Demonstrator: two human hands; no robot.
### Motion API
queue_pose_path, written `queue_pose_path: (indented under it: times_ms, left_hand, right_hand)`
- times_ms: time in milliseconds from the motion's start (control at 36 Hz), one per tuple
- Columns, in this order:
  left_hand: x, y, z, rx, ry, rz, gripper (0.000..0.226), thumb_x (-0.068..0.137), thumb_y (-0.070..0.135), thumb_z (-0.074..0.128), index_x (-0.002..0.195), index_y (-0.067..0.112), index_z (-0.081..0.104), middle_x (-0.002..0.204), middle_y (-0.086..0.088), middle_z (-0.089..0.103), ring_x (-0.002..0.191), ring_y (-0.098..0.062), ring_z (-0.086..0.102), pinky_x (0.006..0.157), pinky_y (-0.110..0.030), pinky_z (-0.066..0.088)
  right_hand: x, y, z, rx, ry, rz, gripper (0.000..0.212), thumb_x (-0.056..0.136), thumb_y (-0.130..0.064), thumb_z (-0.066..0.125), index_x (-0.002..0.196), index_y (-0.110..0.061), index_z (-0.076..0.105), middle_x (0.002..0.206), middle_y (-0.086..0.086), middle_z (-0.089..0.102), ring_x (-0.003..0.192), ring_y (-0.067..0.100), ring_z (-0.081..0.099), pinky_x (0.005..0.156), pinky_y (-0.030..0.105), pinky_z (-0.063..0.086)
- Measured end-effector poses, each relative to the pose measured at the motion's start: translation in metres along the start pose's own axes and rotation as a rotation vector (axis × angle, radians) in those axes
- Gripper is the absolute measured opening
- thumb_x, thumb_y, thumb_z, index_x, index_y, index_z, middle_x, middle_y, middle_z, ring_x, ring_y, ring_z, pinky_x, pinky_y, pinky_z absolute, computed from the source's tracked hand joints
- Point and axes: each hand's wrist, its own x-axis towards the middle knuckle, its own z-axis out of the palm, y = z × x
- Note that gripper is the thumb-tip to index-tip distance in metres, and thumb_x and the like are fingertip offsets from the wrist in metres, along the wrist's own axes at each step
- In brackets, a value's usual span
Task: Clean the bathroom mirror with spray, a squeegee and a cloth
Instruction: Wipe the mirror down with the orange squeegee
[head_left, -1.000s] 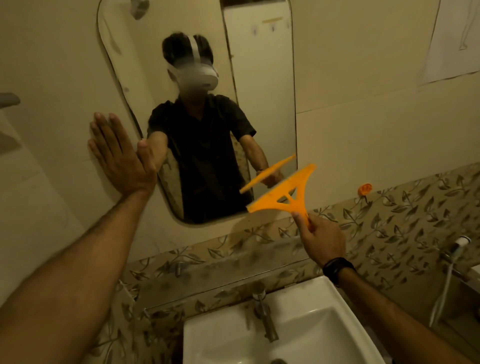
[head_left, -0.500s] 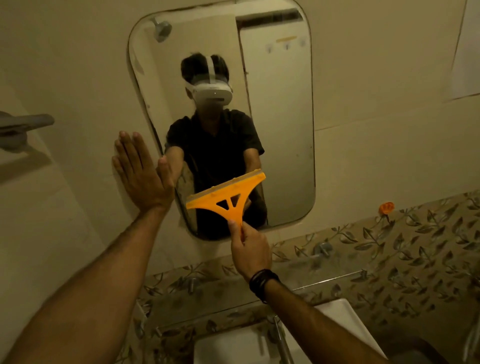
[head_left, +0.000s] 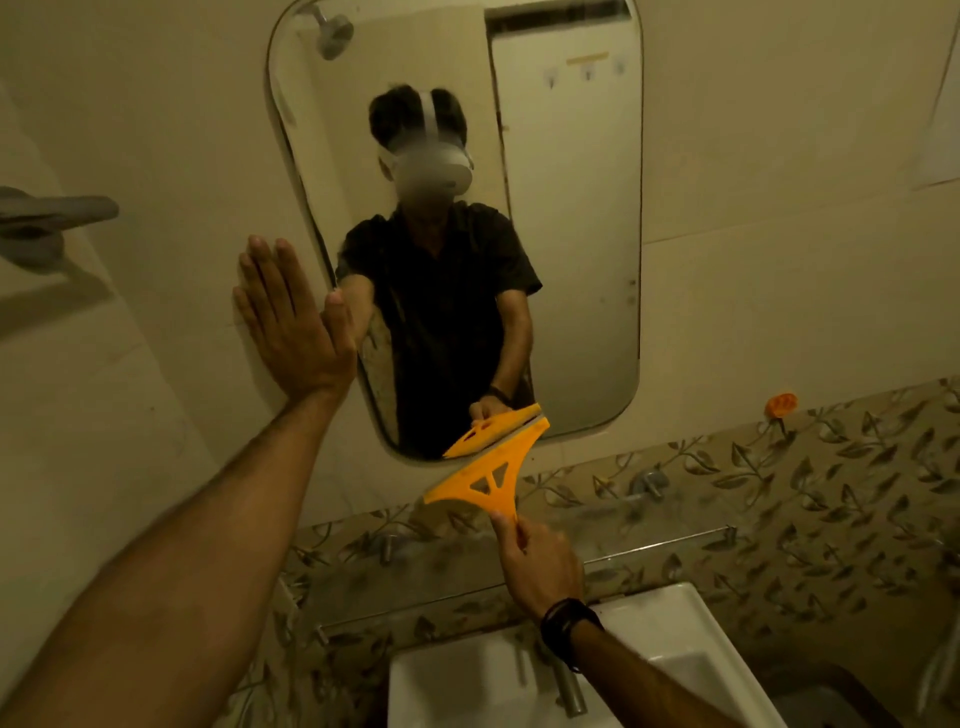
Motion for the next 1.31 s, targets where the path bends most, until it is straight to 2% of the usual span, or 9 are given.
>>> queue_pose_path:
  times_ms: [194,306,417,611,806,972,1083,1194,1306]
  left_hand:
    - [0.001,0.0,0.0,0.005,-0.004,0.001,0.068,0.105,0.046,0.019,0.161,0.007,0.017,0.168,-0.018,0.019,0.157,-0.032,0.015,0.127,-0.05,0.013]
    - [0.001,0.0,-0.001,0.006,-0.016,-0.005,0.069,0.105,0.047,0.018,0.161,0.008,0.016,0.168,-0.018,0.019,0.157,-0.032,0.015,0.127,-0.05,0.013]
    - [0.002,0.001,-0.001,0.005,-0.031,-0.011,0.069,0.105,0.047,0.017,0.162,0.009,0.015,0.168,-0.018,0.018,0.157,-0.031,0.014,0.128,-0.049,0.011]
    - [0.0,-0.002,-0.001,0.002,-0.065,-0.01,0.068,0.105,0.047,0.021,0.162,0.009,0.014,0.169,-0.018,0.016,0.157,-0.031,0.012,0.128,-0.047,0.006]
    - [0.001,-0.005,-0.007,-0.025,-0.154,-0.006,0.068,0.106,0.047,0.021,0.163,0.011,0.007,0.171,-0.014,0.006,0.158,-0.029,0.003,0.127,-0.05,0.002]
    - [0.003,-0.01,-0.018,-0.079,-0.224,0.015,0.068,0.104,0.041,0.027,0.163,0.012,0.009,0.171,-0.012,0.003,0.158,-0.022,-0.002,0.127,-0.051,0.005]
    - [0.019,-0.011,-0.03,-0.098,-0.181,0.04,0.066,0.104,0.042,0.023,0.163,0.012,0.015,0.171,-0.012,0.008,0.159,-0.026,0.006,0.127,-0.054,0.01]
    - [0.066,0.0,-0.04,-0.128,-0.112,0.03,0.065,0.105,0.04,0.022,0.163,0.013,0.013,0.171,-0.01,0.008,0.159,-0.025,0.007,0.127,-0.05,0.006]
    - [0.11,0.01,-0.046,-0.12,-0.055,0.037,0.064,0.105,0.039,0.021,0.164,0.014,0.012,0.171,-0.008,0.008,0.159,-0.023,0.007,0.127,-0.045,0.003]
  right_hand:
    - [0.005,-0.027,-0.029,0.127,0.182,-0.165,0.047,0.1,-0.053,0.042,0.059,-0.028,0.04,0.051,-0.005,0.038,0.048,0.011,0.035,0.048,0.026,0.023]
    - [0.023,-0.047,-0.046,0.165,0.265,-0.244,0.047,0.1,-0.055,0.041,0.059,-0.031,0.038,0.049,-0.007,0.035,0.045,0.012,0.035,0.046,0.021,0.019]
    - [0.038,-0.057,-0.058,0.211,0.28,-0.28,0.047,0.098,-0.056,0.043,0.059,-0.029,0.039,0.051,-0.009,0.035,0.046,0.01,0.032,0.048,0.026,0.024]
    - [0.057,-0.07,-0.076,0.17,0.292,-0.313,0.05,0.097,-0.059,0.04,0.063,-0.023,0.045,0.051,-0.009,0.036,0.047,0.009,0.039,0.046,0.017,0.02]
    - [0.076,-0.096,-0.1,0.004,0.344,-0.421,0.057,0.094,-0.065,0.045,0.056,-0.025,0.034,0.046,-0.009,0.031,0.04,0.007,0.028,0.046,0.022,0.02]
    - [0.087,-0.127,-0.113,0.056,0.358,-0.443,0.055,0.095,-0.065,0.04,0.06,-0.023,0.039,0.049,-0.007,0.034,0.042,0.008,0.03,0.048,0.019,0.02]
    - [0.092,-0.154,-0.122,0.157,0.346,-0.476,0.048,0.096,-0.062,0.041,0.069,-0.023,0.049,0.052,-0.009,0.042,0.044,0.007,0.041,0.046,0.013,0.026]
    - [0.1,-0.19,-0.134,0.225,0.324,-0.52,0.036,0.097,-0.061,0.041,0.077,-0.033,0.05,0.059,-0.012,0.052,0.055,-0.003,0.055,0.048,0.009,0.034]
    - [0.115,-0.231,-0.142,0.313,0.313,-0.528,0.034,0.099,-0.057,0.043,0.08,-0.031,0.055,0.066,-0.012,0.055,0.057,0.002,0.051,0.056,0.019,0.036]
